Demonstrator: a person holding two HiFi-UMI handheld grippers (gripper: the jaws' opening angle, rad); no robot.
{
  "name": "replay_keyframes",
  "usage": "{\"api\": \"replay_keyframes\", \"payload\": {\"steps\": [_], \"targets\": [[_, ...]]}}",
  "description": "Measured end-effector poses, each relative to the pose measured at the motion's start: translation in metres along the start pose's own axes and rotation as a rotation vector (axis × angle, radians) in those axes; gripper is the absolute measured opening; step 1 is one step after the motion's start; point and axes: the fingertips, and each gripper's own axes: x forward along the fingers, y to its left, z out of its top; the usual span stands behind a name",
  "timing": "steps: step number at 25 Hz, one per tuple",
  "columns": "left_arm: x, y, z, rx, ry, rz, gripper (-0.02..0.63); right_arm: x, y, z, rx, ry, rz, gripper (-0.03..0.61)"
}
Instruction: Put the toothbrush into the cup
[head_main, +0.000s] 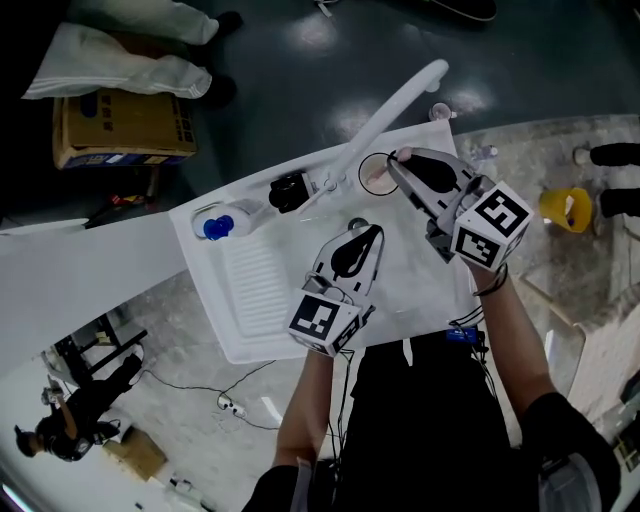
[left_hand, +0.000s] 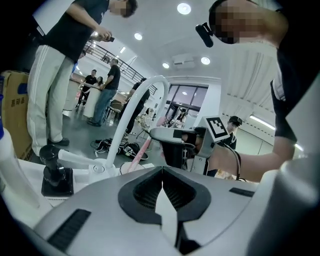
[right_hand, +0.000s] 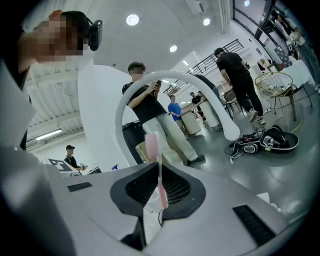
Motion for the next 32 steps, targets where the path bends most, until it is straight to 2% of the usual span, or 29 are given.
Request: {"api": "replay_keyframes", "payload": {"steps": [8,14,19,21,24,27,32], "targets": [[0.001,0.005,-0.001,-0.008,0.009,0.002,0.011,0.014,-0.019,-0.029,0.044,0.057,-0.065,0.034],[0.001,0.005,-0.001,-0.017,-0.003,0.0,0.012,0.023,-0.026,-0.052,0.034,0.115,-0.094,0.034],[-0.002,0.004,-0.006,-0.022,0.02,-0.001,0.011,0.023,-0.03,-0.056,0.058,0.111,-0.096,0.034],[-0.003,0.004,-0.003,-0.022,0.0,-0.003,0.011,0.023,-0.034,-0.055,0.069,0.107,-0.11,0.034],[-0.004,0.003,-0.001,-0.023,-0.011,-0.002,0.011,0.021,-0.042,-0.055,0.09,0.106,-0.144,0.034],[-0.007,0.004,-0.007,-0.013,0.036,0.001,0.011,0.021,-0.053,-0.055,0.084,0.122,-0.197,0.034],[-0.011,0.004,-0.011,-0.011,0.061,0.003,0.011,0.016,-0.065,-0.057,0.094,0.135,-0.272,0.034]]}}
